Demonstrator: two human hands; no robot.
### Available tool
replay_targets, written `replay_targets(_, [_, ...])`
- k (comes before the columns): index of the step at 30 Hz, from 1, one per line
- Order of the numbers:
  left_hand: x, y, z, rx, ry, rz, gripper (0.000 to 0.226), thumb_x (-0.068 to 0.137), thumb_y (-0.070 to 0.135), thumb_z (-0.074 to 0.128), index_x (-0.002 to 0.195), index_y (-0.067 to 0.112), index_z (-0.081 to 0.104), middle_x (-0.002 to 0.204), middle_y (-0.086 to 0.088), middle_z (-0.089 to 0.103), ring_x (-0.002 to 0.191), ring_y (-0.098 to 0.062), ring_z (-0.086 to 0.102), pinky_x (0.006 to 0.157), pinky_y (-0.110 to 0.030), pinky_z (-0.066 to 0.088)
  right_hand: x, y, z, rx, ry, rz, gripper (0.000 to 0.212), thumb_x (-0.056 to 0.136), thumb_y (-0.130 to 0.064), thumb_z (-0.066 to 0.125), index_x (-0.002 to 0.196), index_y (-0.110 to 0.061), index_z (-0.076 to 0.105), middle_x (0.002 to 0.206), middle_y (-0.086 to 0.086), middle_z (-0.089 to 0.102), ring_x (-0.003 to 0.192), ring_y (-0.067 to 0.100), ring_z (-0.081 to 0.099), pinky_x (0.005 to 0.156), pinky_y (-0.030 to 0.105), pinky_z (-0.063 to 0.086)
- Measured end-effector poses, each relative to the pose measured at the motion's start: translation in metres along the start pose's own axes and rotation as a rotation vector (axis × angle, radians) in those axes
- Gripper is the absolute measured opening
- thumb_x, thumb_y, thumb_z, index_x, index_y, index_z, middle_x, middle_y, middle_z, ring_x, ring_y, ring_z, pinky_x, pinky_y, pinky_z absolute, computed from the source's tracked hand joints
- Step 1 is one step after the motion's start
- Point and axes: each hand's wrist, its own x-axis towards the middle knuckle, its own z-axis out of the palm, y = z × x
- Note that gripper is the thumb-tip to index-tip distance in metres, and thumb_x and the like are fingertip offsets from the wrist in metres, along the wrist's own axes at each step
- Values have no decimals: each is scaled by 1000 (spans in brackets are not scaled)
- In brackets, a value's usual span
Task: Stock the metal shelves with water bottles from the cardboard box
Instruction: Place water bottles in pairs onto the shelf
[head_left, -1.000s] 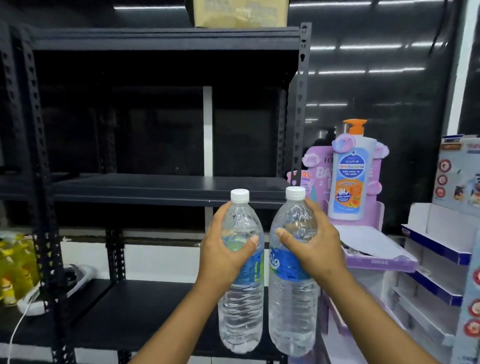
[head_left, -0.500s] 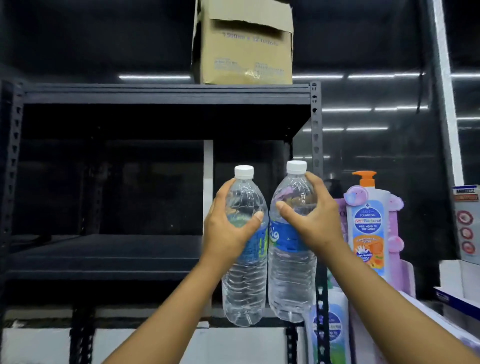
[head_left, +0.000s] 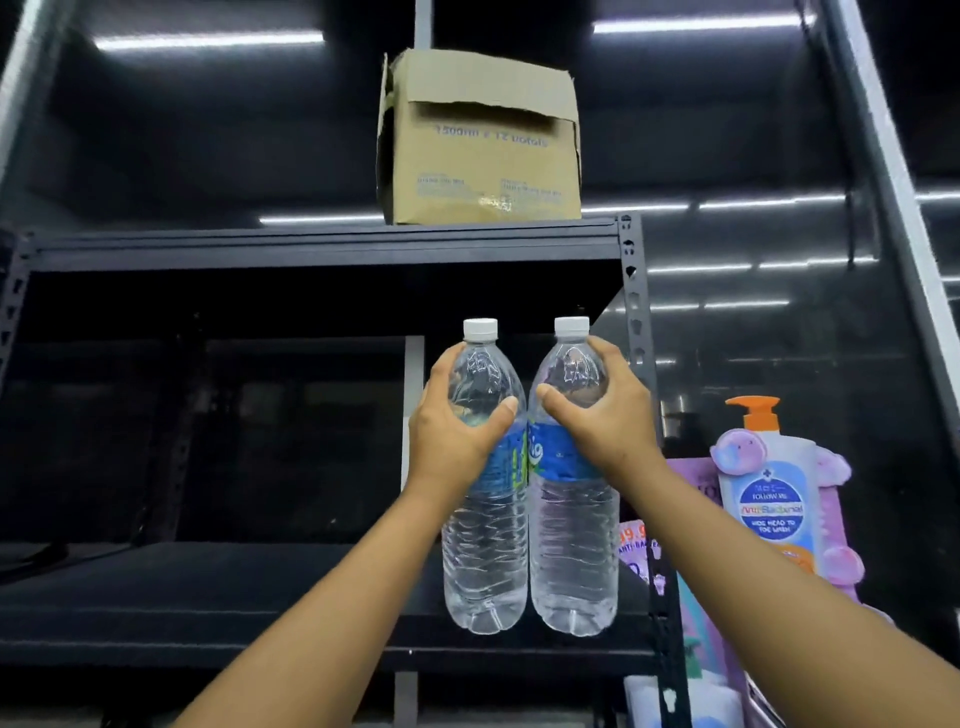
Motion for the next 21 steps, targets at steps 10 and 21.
replay_targets(10, [25, -60, 28, 69, -42, -153, 61, 78, 31, 79, 131, 35, 48, 99, 16, 65, 87, 8, 63, 75, -10, 48, 22, 62, 37, -2, -34, 150, 58, 77, -38, 75, 129, -28, 50, 96, -24, 54, 97, 7, 56, 84, 25, 42])
replay_targets(21, [45, -113, 50, 12, -101, -265, 62, 79, 46, 74, 134, 35, 47, 104, 15, 67, 96, -3, 65, 91, -37, 54, 42, 110, 64, 12, -98, 233, 63, 80, -46, 72, 134, -24, 48, 112, -13, 55, 106, 9, 53, 85, 24, 37])
